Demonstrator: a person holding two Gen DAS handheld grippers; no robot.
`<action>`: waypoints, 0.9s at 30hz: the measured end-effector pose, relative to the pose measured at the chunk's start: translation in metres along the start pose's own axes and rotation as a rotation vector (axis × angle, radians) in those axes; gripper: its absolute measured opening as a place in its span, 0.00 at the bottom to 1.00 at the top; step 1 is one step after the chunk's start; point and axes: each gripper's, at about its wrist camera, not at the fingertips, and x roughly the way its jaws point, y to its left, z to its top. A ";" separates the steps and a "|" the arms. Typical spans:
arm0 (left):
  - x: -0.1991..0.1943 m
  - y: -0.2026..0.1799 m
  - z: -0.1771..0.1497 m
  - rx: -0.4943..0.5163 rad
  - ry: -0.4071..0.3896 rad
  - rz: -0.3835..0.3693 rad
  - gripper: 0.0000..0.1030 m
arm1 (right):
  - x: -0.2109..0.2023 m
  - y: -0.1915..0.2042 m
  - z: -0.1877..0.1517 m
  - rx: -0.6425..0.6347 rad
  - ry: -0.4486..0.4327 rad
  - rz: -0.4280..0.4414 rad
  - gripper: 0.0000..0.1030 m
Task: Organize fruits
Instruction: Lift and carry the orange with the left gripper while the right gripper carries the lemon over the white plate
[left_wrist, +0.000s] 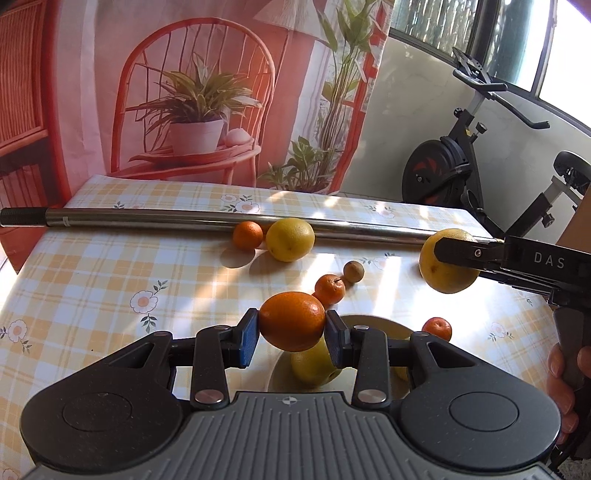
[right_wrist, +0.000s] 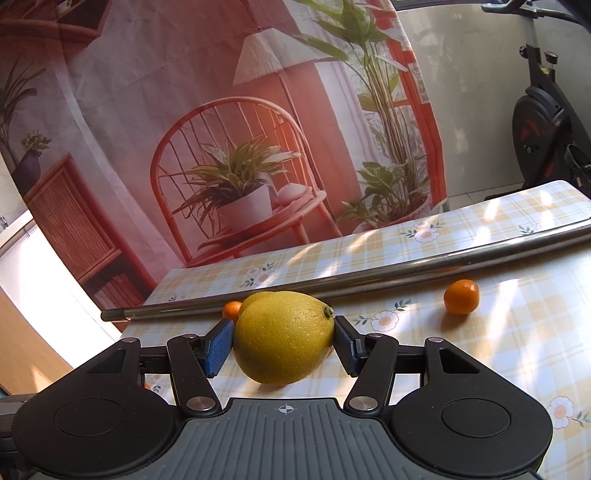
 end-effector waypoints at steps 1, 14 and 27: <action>-0.002 -0.001 -0.002 -0.003 0.002 -0.002 0.39 | -0.007 0.000 -0.005 0.007 -0.006 -0.003 0.53; -0.019 -0.020 -0.028 0.014 0.007 -0.001 0.39 | -0.034 0.011 -0.067 -0.004 0.028 -0.025 0.53; -0.002 -0.023 -0.053 0.057 0.092 0.010 0.39 | -0.054 0.010 -0.081 -0.055 0.010 -0.076 0.53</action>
